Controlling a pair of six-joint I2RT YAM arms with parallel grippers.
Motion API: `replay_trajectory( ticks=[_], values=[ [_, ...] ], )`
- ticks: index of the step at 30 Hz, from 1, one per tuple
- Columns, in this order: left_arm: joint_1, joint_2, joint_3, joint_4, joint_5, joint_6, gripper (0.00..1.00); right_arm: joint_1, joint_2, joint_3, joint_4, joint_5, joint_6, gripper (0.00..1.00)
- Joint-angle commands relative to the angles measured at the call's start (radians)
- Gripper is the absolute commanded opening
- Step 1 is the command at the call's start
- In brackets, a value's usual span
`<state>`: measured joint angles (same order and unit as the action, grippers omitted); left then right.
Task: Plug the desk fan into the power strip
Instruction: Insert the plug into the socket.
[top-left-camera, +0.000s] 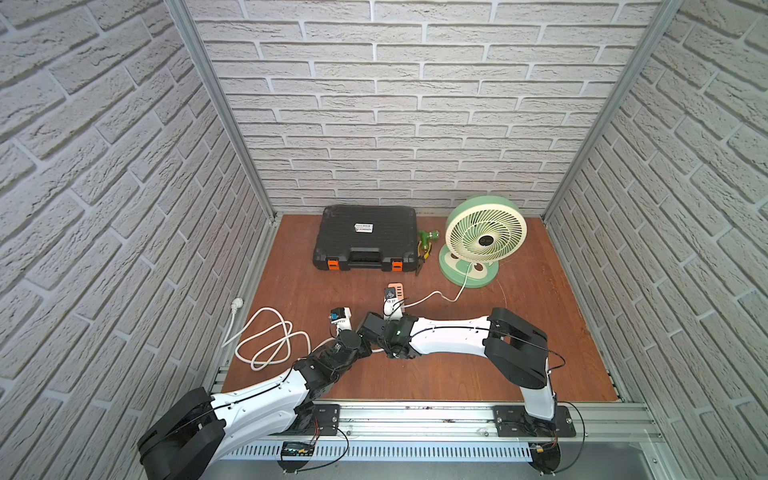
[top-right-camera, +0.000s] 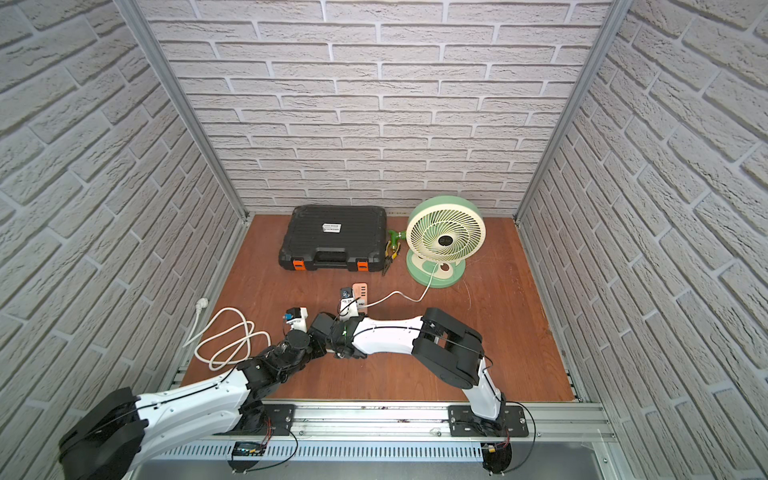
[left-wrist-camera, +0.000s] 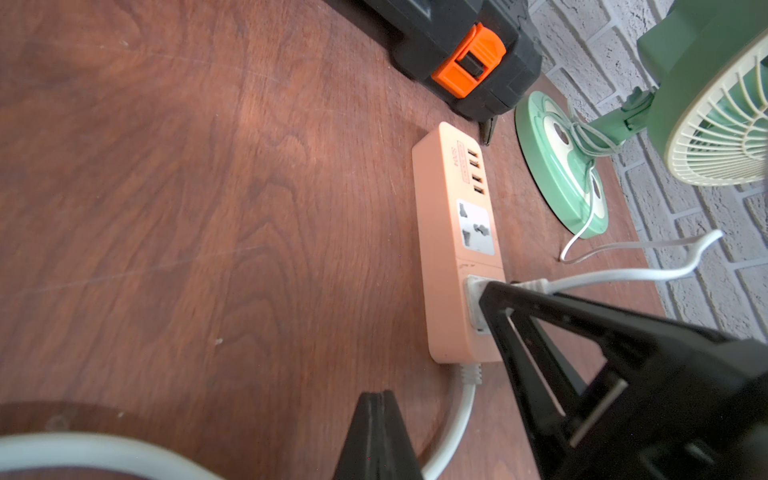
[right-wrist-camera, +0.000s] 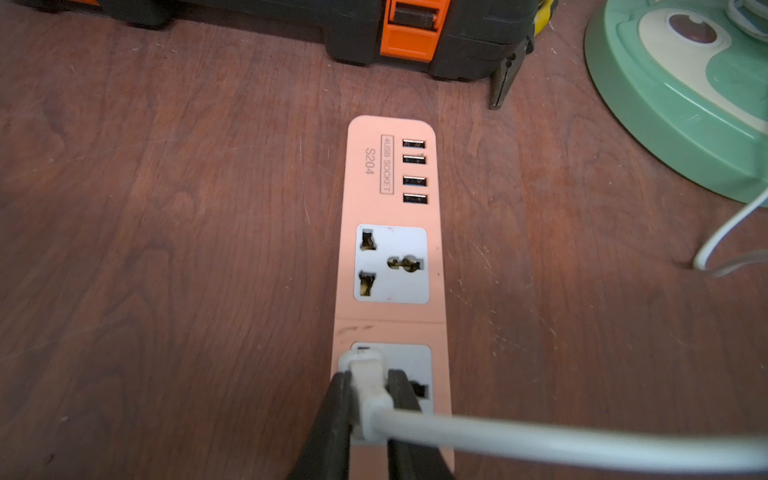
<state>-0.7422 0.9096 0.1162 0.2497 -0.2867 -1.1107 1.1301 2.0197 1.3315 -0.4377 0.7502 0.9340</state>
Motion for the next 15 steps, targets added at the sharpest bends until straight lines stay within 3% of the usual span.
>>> replay_trajectory(
  ticks=[1, 15],
  values=[
    [0.007, 0.009, 0.015, -0.002, 0.006, 0.011, 0.00, 0.022, 0.054, -0.032, -0.156, -0.154, -0.006, 0.03],
    [0.007, -0.007, 0.006, -0.010, 0.015, 0.014, 0.00, 0.022, 0.024, -0.006, -0.200, -0.152, -0.005, 0.07]
  ],
)
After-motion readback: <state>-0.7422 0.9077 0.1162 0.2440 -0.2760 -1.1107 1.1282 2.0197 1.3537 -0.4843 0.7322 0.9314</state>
